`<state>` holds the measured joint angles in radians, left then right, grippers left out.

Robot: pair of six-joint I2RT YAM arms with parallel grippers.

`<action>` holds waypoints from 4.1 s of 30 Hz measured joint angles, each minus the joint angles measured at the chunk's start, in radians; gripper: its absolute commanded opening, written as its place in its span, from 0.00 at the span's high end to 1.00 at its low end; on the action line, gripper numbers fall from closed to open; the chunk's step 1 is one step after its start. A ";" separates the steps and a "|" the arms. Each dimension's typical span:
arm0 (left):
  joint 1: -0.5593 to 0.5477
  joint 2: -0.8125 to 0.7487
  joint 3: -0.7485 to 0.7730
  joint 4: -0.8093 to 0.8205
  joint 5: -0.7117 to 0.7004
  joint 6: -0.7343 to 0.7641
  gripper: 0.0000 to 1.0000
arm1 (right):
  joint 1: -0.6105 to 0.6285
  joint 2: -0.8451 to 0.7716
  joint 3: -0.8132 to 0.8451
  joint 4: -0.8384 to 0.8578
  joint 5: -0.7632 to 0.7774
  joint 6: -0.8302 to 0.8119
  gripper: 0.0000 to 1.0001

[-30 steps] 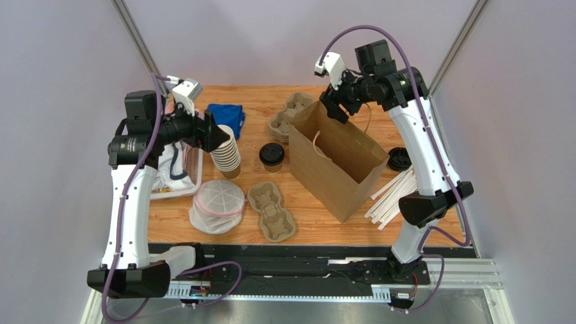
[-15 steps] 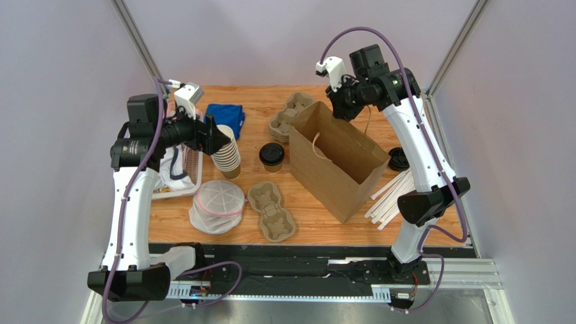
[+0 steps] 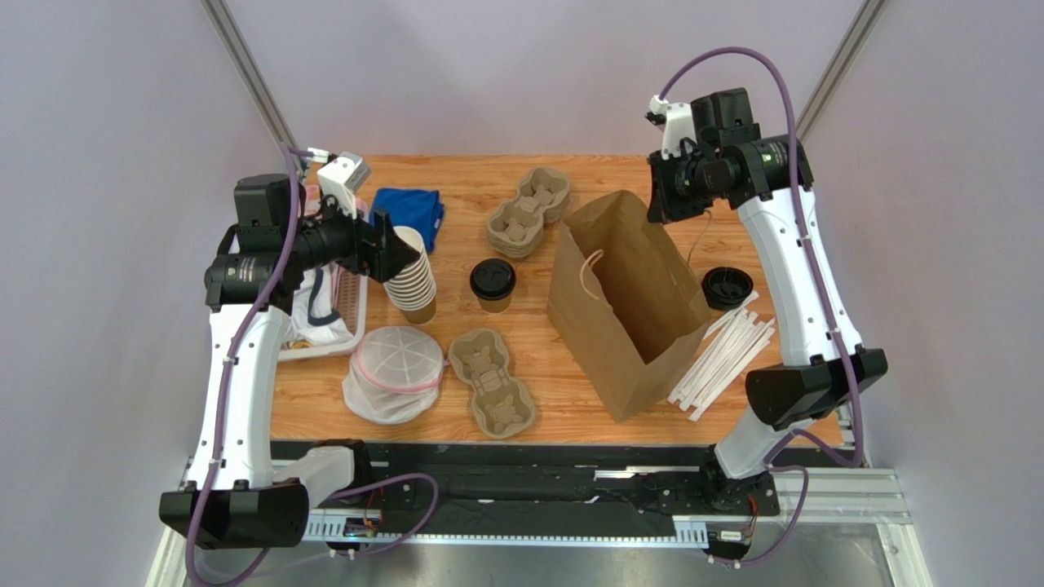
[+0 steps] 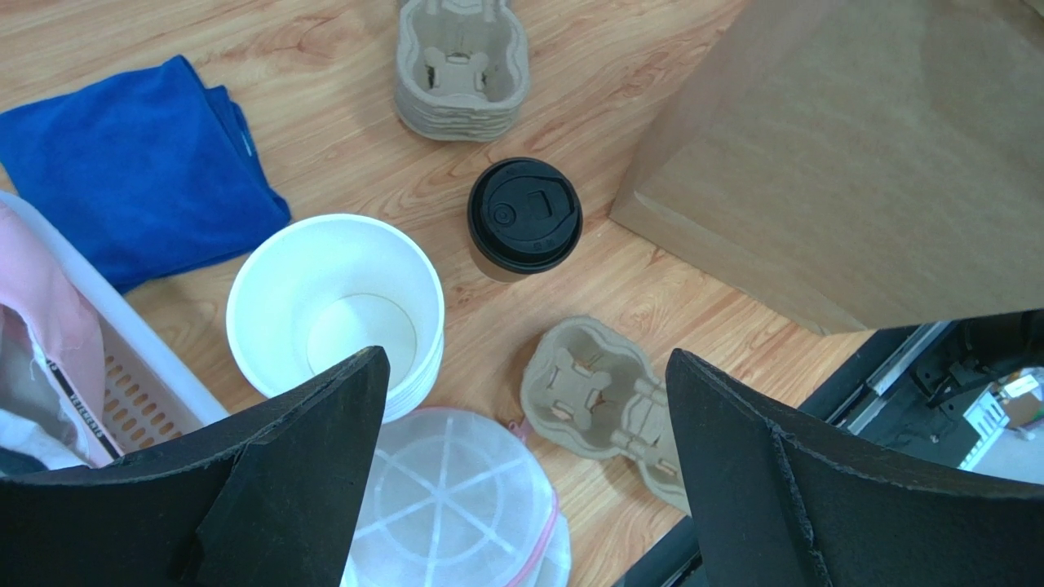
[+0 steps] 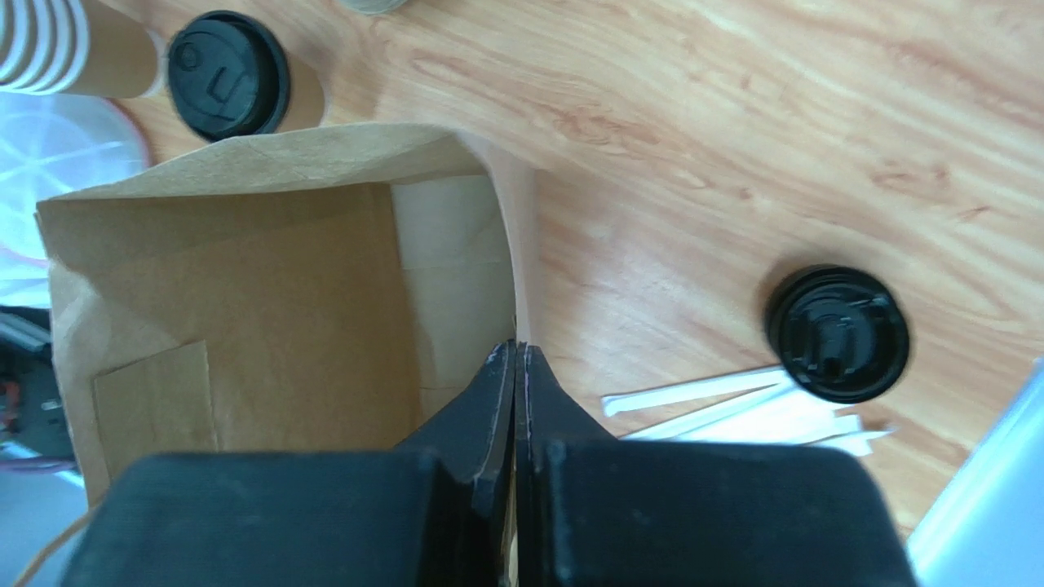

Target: Pack the takeout coffee

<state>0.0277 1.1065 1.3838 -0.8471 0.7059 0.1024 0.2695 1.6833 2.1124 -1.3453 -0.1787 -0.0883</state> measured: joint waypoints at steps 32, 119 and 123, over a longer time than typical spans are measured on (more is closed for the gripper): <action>0.000 0.066 0.000 -0.063 0.105 0.034 0.07 | 0.140 -0.008 -0.026 0.035 -0.216 -0.915 0.22; -0.555 0.466 -0.398 0.207 -0.460 0.300 0.45 | -0.032 0.042 -0.005 -0.005 -0.348 -0.555 1.00; -0.549 0.466 -0.393 0.198 -0.466 0.309 0.51 | -0.032 0.042 -0.005 -0.005 -0.348 -0.555 1.00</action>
<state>-0.5209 1.5726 0.9905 -0.6491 0.2398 0.4118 0.2379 1.7256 2.1075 -1.3506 -0.5270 -0.6437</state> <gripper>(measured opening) 0.532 0.006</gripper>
